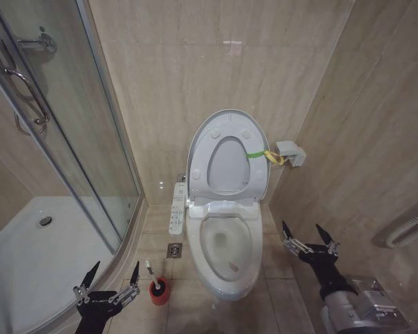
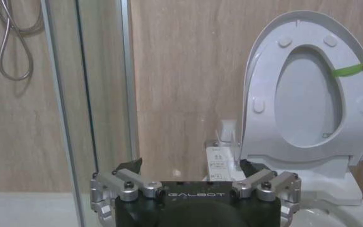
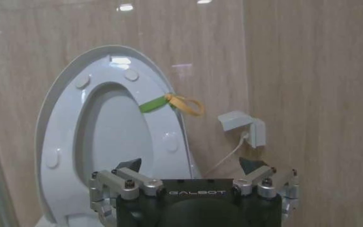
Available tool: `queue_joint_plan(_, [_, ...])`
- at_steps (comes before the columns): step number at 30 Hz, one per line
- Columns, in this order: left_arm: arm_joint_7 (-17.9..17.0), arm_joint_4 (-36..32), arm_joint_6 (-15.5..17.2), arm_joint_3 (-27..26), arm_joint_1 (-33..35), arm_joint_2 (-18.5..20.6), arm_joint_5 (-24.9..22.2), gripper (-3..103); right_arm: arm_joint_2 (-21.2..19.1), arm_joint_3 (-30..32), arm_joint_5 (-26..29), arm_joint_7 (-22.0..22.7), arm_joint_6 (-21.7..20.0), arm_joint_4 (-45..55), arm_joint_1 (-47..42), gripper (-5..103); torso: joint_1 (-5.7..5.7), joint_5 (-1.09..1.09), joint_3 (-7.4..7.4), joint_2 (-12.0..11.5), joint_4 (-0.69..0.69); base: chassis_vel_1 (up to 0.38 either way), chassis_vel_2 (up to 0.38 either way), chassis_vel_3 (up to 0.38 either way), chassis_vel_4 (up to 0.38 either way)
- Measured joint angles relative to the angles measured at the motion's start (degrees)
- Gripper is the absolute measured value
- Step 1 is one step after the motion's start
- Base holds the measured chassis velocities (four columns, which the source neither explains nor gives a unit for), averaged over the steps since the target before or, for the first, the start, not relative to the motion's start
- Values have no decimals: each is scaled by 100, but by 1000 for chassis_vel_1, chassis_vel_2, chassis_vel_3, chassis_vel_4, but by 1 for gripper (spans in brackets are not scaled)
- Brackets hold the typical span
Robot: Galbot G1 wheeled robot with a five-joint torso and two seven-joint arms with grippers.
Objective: Open the toilet lid, clean the toilet bowl with a toilet brush, close the toilet lid, and flush.
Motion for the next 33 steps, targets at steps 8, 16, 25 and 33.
queue_joint_plan(8, [0,0,0,0,0,0,0,100,83,140,-245,-161,243,-150,-78,100,0,1,0,0,0,0,0,0,0])
queue_joint_plan(16, [0,0,0,0,0,0,0,100,143,432,-423,-531,170,-16,-258,100,0,1,0,0,0,0,0,0,0])
queue_joint_plan(25, [0,0,0,-1,1,0,0,100,383,1028,-522,-1100,7,71,-307,100,0,2,0,0,1,0,0,0,0])
queue_joint_plan(33, [0,0,0,0,0,0,0,100,541,1416,-234,-1690,54,34,-496,100,0,1,0,0,0,0,0,0,0])
